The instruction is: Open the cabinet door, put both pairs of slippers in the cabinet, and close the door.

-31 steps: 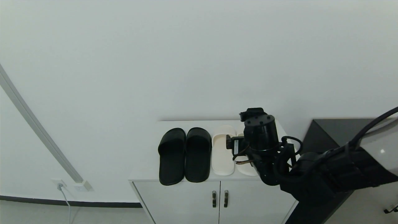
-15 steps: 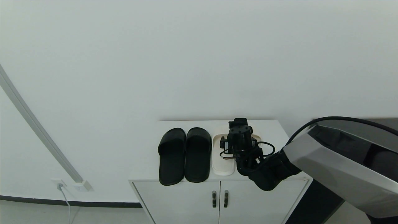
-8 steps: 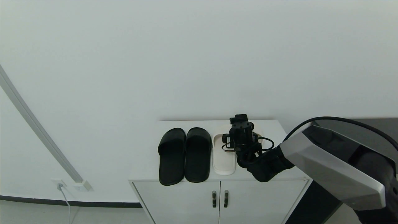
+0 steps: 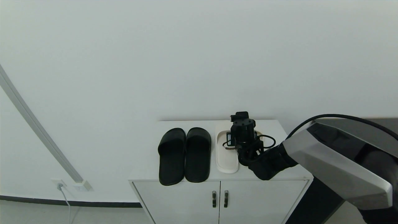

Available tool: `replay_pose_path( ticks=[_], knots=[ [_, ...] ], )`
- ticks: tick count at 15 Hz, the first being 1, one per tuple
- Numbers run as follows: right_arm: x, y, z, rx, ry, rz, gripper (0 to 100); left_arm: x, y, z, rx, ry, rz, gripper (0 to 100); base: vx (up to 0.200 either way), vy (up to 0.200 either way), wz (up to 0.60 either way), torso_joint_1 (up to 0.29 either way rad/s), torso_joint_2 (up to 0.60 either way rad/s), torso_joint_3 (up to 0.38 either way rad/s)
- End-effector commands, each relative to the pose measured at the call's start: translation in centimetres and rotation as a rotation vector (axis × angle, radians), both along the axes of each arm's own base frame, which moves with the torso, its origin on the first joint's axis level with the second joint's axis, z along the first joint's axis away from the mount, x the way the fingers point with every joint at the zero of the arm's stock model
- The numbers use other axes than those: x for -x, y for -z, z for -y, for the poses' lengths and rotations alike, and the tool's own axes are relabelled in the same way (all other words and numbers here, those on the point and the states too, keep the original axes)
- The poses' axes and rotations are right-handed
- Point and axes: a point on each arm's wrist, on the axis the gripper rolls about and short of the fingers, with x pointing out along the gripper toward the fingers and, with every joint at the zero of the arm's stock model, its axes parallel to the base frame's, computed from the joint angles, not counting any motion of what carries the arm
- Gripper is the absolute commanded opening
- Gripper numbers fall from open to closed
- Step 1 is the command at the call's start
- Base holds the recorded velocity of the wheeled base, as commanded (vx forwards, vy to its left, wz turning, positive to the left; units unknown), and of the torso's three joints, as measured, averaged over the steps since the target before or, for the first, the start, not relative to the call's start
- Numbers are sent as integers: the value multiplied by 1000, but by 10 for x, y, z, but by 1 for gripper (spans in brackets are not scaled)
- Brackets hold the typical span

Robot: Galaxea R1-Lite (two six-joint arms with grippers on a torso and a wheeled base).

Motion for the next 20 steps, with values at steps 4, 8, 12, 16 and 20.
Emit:
replay_pose_path(
  ticks=[4,8,12,16,20],
  knots=[
    [65,-67,11,-28,-156,32,0,0,0,0,0,-1,-2,0,0,0,0,0,0,0],
    [149,-88,55,-32,-556,-55,0,0,0,0,0,-2,-2,0,0,0,0,0,0,0],
    [194,-88,91,-20,-804,-87,0,0,0,0,0,-2,-2,0,0,0,0,0,0,0],
    [199,-80,93,-1,-844,-113,0,0,0,0,0,-2,-1,0,0,0,0,0,0,0],
    [201,-75,96,3,-846,-132,0,0,0,0,0,-2,-2,0,-100,0,0,2,1,1]
  ],
)
